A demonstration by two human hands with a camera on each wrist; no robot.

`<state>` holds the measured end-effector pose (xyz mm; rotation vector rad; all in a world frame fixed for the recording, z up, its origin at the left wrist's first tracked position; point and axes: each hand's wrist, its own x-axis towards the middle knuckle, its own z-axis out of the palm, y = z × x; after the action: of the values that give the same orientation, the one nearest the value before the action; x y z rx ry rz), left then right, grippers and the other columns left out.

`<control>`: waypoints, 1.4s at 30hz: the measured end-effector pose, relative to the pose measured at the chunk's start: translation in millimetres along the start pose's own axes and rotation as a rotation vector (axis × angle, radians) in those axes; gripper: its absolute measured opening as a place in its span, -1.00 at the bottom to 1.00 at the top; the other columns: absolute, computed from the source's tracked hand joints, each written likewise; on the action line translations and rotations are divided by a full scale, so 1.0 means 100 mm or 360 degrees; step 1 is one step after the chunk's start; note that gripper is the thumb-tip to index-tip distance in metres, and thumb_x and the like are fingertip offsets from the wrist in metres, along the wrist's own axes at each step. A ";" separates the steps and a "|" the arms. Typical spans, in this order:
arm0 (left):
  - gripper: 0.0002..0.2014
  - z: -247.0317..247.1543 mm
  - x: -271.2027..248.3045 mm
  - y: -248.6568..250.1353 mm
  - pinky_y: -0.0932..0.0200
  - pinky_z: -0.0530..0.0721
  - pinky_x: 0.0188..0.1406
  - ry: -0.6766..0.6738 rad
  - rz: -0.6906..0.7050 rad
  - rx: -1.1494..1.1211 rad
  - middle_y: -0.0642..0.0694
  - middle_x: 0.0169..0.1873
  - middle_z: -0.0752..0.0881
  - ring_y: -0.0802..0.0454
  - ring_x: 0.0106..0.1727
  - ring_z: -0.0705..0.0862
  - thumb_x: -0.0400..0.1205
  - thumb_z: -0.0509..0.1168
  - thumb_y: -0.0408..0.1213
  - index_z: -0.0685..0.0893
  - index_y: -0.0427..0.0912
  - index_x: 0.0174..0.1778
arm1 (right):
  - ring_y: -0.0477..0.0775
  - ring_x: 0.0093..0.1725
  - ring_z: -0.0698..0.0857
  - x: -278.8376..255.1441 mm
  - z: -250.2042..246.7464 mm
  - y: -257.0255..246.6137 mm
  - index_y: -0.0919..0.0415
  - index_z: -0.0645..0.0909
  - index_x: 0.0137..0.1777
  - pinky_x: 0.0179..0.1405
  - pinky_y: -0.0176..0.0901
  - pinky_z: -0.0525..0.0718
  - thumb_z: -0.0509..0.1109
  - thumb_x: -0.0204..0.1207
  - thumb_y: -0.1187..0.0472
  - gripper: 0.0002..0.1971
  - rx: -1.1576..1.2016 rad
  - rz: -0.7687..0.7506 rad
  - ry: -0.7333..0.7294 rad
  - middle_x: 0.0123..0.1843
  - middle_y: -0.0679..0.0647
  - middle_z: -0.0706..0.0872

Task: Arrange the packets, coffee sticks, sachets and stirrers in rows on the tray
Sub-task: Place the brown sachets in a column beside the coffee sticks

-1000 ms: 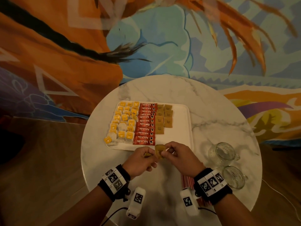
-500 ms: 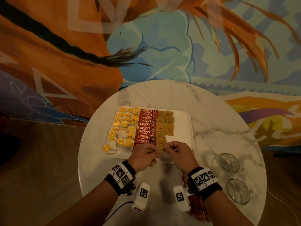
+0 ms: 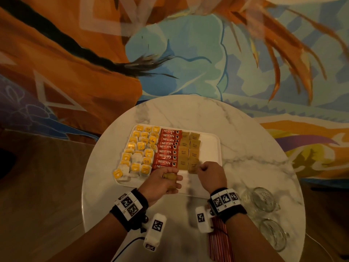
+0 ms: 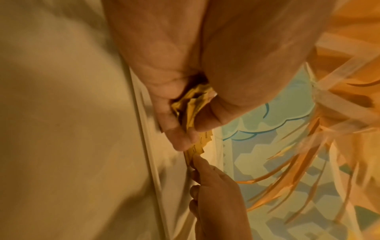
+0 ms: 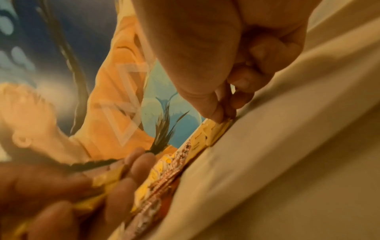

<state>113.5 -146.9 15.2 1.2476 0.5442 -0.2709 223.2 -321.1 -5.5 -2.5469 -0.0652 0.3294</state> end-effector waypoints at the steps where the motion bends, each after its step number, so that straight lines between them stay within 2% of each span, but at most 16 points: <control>1: -0.64 -0.01 0.01 0.00 0.06 0.79 -0.15 0.0002 0.0007 0.0013 -0.28 0.10 0.80 -0.13 -0.07 0.81 0.61 0.30 -0.65 0.63 -0.26 0.28 | 0.02 -0.34 0.68 0.01 0.00 0.00 0.11 0.64 -0.38 -0.41 -0.21 0.53 0.35 0.59 -0.01 -0.67 -0.0033 0.0015 -0.0001 -0.41 -0.04 0.70; 4: -0.72 -0.01 0.04 0.03 0.09 0.75 -0.21 0.0038 0.0044 0.0161 -0.26 0.04 0.78 -0.10 -0.15 0.77 0.64 0.31 -0.56 0.64 -0.25 0.24 | 0.07 -0.23 0.73 0.05 -0.03 -0.03 0.07 0.69 -0.26 -0.26 -0.14 0.66 0.35 0.59 -0.02 -0.74 -0.0040 0.0025 -0.0031 -0.29 -0.02 0.76; 6: -0.79 -0.01 0.10 0.07 0.14 0.71 -0.28 0.0132 0.0122 0.0452 -0.23 0.03 0.75 -0.04 -0.17 0.75 0.65 0.36 -0.46 0.67 -0.19 0.18 | 0.07 -0.12 0.76 0.10 -0.07 -0.06 0.05 0.75 -0.08 -0.11 -0.07 0.73 0.35 0.60 -0.03 -0.79 0.0016 -0.0002 -0.0029 -0.15 -0.02 0.81; 8: -0.83 -0.01 0.24 0.14 0.15 0.74 -0.19 0.0204 0.0255 0.0854 -0.11 0.13 0.70 0.00 -0.03 0.73 0.68 0.38 -0.33 0.67 -0.13 0.18 | 0.08 0.04 0.77 0.16 -0.09 -0.09 0.05 0.74 0.17 0.06 -0.03 0.75 0.36 0.61 0.00 -0.75 0.0051 -0.0025 -0.0007 0.07 -0.01 0.81; 10: -0.74 0.00 0.40 0.22 0.13 0.77 -0.03 0.0207 0.0363 0.1250 0.02 0.19 0.65 0.02 0.11 0.71 0.69 0.37 -0.22 0.64 -0.08 0.29 | 0.10 0.14 0.76 0.22 -0.09 -0.12 0.08 0.70 0.30 0.14 -0.04 0.73 0.35 0.63 0.05 -0.70 0.0037 -0.0024 -0.0011 0.18 0.03 0.80; 13: -0.58 0.04 0.64 0.34 0.17 0.74 0.03 0.0207 0.0439 0.1657 0.00 0.24 0.70 0.04 0.12 0.72 0.66 0.39 -0.17 0.56 -0.03 0.45 | 0.13 0.09 0.77 0.27 -0.06 -0.18 0.12 0.74 0.23 0.17 0.00 0.74 0.33 0.66 0.08 -0.74 -0.0036 -0.0077 -0.0031 0.14 0.07 0.82; 16: -0.59 0.08 0.80 0.38 0.11 0.73 0.14 0.0151 0.0417 0.1876 -0.03 0.19 0.74 -0.02 0.13 0.72 0.66 0.38 -0.21 0.55 -0.01 0.44 | 0.10 0.03 0.77 0.28 -0.02 -0.22 0.09 0.75 0.16 0.12 -0.03 0.74 0.30 0.69 0.02 -0.74 -0.0117 -0.0113 -0.0036 0.08 0.05 0.83; 19: -0.66 0.09 0.88 0.36 0.08 0.72 0.17 0.0108 0.0386 0.1958 -0.03 0.16 0.75 -0.02 0.10 0.71 0.67 0.38 -0.22 0.58 -0.02 0.38 | 0.13 0.09 0.76 0.34 -0.05 -0.23 0.10 0.73 0.25 0.10 -0.10 0.71 0.31 0.68 0.03 -0.72 -0.0116 -0.0105 -0.0027 0.15 0.07 0.81; 23: -0.63 0.09 0.94 0.35 0.10 0.71 0.17 0.0064 0.0410 0.2021 -0.05 0.22 0.72 -0.05 0.15 0.71 0.69 0.36 -0.22 0.57 -0.04 0.43 | 0.16 0.26 0.73 0.53 -0.13 -0.25 0.13 0.64 0.41 0.26 -0.06 0.67 0.32 0.66 0.04 -0.62 -0.0042 -0.0092 -0.0007 0.31 0.11 0.76; 27: -0.60 0.09 0.98 0.35 0.20 0.69 0.15 0.0004 0.0386 0.1993 -0.04 0.31 0.70 -0.03 0.22 0.70 0.73 0.31 -0.26 0.53 -0.03 0.51 | 0.16 0.15 0.75 0.62 -0.11 -0.31 0.17 0.70 0.30 0.12 -0.12 0.68 0.28 0.70 0.09 -0.70 -0.0153 -0.0134 -0.0073 0.22 0.12 0.79; 29: -0.53 0.07 1.00 0.35 0.18 0.69 0.22 -0.0026 0.0376 0.2009 -0.05 0.37 0.67 -0.04 0.28 0.68 0.71 0.33 -0.30 0.49 -0.01 0.57 | 0.14 0.10 0.76 0.65 -0.07 -0.32 0.15 0.72 0.27 0.06 -0.13 0.69 0.27 0.70 0.09 -0.71 -0.0196 -0.0154 -0.0073 0.18 0.12 0.80; 32: -0.49 0.06 0.99 0.36 0.07 0.69 0.32 -0.0040 0.0380 0.2086 -0.06 0.40 0.66 -0.07 0.33 0.67 0.70 0.33 -0.34 0.47 0.02 0.59 | 0.16 0.12 0.76 0.72 -0.08 -0.34 0.18 0.70 0.31 0.13 -0.07 0.72 0.26 0.71 0.06 -0.68 -0.0167 -0.0141 -0.0063 0.19 0.14 0.79; 36: -0.46 0.06 0.99 0.38 0.05 0.72 0.29 -0.0073 0.0390 0.2105 -0.05 0.38 0.67 -0.06 0.30 0.69 0.68 0.32 -0.37 0.48 0.05 0.59 | 0.22 0.34 0.68 0.89 -0.17 -0.40 0.20 0.65 0.42 0.32 -0.04 0.63 0.28 0.69 0.08 -0.62 -0.0116 -0.0116 -0.0081 0.36 0.16 0.72; 40: -0.54 0.05 0.93 0.45 0.04 0.70 0.31 -0.0080 0.0415 0.2030 -0.05 0.37 0.68 -0.05 0.29 0.69 0.70 0.30 -0.29 0.52 -0.02 0.56 | 0.18 0.25 0.73 0.96 -0.20 -0.45 0.18 0.77 0.19 0.25 -0.12 0.63 0.29 0.62 0.15 -0.71 -0.0158 -0.0232 -0.0079 0.19 0.11 0.81; 42: -0.54 0.04 0.90 0.48 0.08 0.67 0.31 -0.0054 0.0407 0.1906 -0.07 0.37 0.66 -0.06 0.32 0.66 0.68 0.33 -0.28 0.54 -0.08 0.53 | 0.18 0.29 0.71 0.96 -0.21 -0.46 0.17 0.72 0.28 0.28 -0.11 0.61 0.31 0.62 0.13 -0.69 -0.0160 -0.0213 -0.0085 0.26 0.12 0.78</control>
<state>213.7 -127.4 8.4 2.4402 0.1410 -0.4198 322.8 -282.6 15.0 -2.6163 -0.2779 0.3491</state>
